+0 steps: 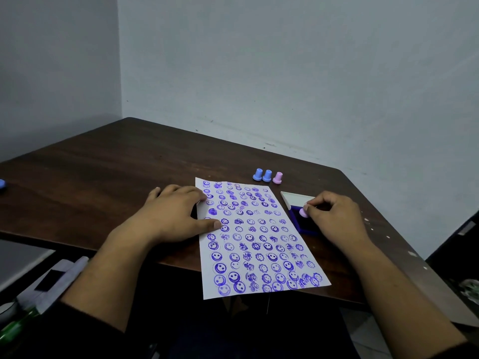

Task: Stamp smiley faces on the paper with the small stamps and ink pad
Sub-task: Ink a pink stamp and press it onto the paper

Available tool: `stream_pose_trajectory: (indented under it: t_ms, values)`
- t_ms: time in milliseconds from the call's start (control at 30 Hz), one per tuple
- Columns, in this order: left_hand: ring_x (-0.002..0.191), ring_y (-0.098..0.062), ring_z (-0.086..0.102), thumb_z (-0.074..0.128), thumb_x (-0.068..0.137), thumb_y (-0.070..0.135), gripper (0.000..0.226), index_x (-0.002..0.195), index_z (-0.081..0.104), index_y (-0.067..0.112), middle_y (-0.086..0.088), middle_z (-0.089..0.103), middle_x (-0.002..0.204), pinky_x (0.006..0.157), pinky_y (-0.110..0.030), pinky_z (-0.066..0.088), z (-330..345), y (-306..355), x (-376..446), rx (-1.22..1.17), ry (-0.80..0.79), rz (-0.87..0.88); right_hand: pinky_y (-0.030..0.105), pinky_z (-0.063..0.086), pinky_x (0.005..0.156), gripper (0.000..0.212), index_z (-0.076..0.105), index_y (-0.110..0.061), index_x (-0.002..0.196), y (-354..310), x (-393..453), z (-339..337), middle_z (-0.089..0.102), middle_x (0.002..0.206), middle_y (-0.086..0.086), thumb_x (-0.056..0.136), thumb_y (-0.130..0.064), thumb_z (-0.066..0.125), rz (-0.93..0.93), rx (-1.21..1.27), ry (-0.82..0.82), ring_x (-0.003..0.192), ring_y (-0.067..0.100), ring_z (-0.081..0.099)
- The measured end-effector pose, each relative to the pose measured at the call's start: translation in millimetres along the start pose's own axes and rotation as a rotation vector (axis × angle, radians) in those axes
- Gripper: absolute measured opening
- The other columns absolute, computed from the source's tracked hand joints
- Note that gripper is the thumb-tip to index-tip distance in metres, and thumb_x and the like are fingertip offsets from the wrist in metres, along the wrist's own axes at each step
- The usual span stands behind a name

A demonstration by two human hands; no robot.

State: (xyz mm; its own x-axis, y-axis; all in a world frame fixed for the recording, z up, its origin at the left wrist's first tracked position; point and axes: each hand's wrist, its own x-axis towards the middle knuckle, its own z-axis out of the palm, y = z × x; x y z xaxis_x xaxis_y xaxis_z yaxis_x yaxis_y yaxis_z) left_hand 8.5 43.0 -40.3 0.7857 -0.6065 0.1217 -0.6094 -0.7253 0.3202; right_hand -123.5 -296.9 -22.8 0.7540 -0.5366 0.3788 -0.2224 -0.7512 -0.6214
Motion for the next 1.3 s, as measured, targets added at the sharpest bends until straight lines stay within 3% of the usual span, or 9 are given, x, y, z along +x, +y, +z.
stream_pose_trajectory:
  t_ms: [267,567,800,933,1100,1233,1300]
  values:
    - [0.144,-0.015,0.024,0.041,0.070,0.092,0.093,0.146,0.041,0.038,0.019,0.036,0.156,0.119,-0.053,0.012,-0.6,0.3,0.6,-0.001,-0.006,-0.003,0.022,0.045,0.063,0.010,0.077,-0.032,0.092,-1.4,-3.0,2.1,0.071,0.094,-0.016,0.088,-0.031,0.086,0.002,-0.029,-0.004,0.090,0.006,0.062]
    - [0.144,-0.015,0.024,0.042,0.070,0.092,0.093,0.145,0.042,0.039,0.018,0.036,0.156,0.119,-0.054,0.011,-0.9,-0.1,0.2,-0.007,-0.010,0.000,0.019,0.040,0.059,0.013,0.074,-0.033,0.086,-2.5,-7.4,4.2,0.065,0.085,-0.026,0.088,-0.030,0.086,-0.054,-0.095,0.041,0.087,0.001,0.062]
    - [0.145,-0.015,0.023,0.044,0.071,0.091,0.092,0.147,0.041,0.039,0.017,0.035,0.157,0.119,-0.054,0.010,-1.8,0.8,0.2,-0.007,-0.016,-0.007,0.017,0.042,0.066,0.008,0.076,-0.027,0.091,-13.2,-9.9,4.4,0.076,0.092,-0.009,0.091,-0.022,0.082,-0.235,-0.132,0.119,0.084,0.004,0.065]
    - [0.145,-0.014,0.023,0.044,0.072,0.091,0.091,0.146,0.041,0.039,0.018,0.035,0.157,0.120,-0.053,0.010,-2.1,0.8,0.4,-0.006,-0.017,-0.009,0.022,0.048,0.071,0.009,0.074,-0.030,0.088,-37.4,-8.8,13.1,0.076,0.090,-0.017,0.091,-0.026,0.082,-0.321,-0.117,0.047,0.086,0.002,0.069]
    - [0.145,-0.014,0.023,0.043,0.071,0.092,0.092,0.146,0.041,0.039,0.018,0.035,0.157,0.119,-0.053,0.011,-1.8,0.8,-0.6,-0.007,-0.014,-0.007,0.020,0.054,0.081,0.011,0.075,-0.032,0.088,-66.7,0.8,37.2,0.080,0.089,-0.016,0.092,-0.025,0.081,-0.238,0.098,-0.055,0.087,-0.003,0.074]
    - [0.145,-0.015,0.023,0.044,0.071,0.091,0.092,0.146,0.042,0.038,0.018,0.036,0.156,0.119,-0.053,0.011,-1.4,0.8,-0.9,-0.010,-0.008,-0.007,0.019,0.050,0.072,0.013,0.072,-0.033,0.088,-72.1,-8.1,64.4,0.076,0.086,-0.025,0.095,-0.023,0.077,-0.231,0.134,-0.087,0.078,-0.009,0.071]
    - [0.145,-0.015,0.024,0.044,0.071,0.092,0.092,0.145,0.043,0.038,0.018,0.036,0.156,0.119,-0.053,0.011,-1.2,0.9,-0.5,-0.010,-0.006,-0.009,0.021,0.052,0.075,0.014,0.071,-0.033,0.088,-70.2,-14.8,72.1,0.075,0.087,-0.031,0.096,-0.023,0.076,-0.262,0.095,-0.090,0.080,-0.010,0.070]
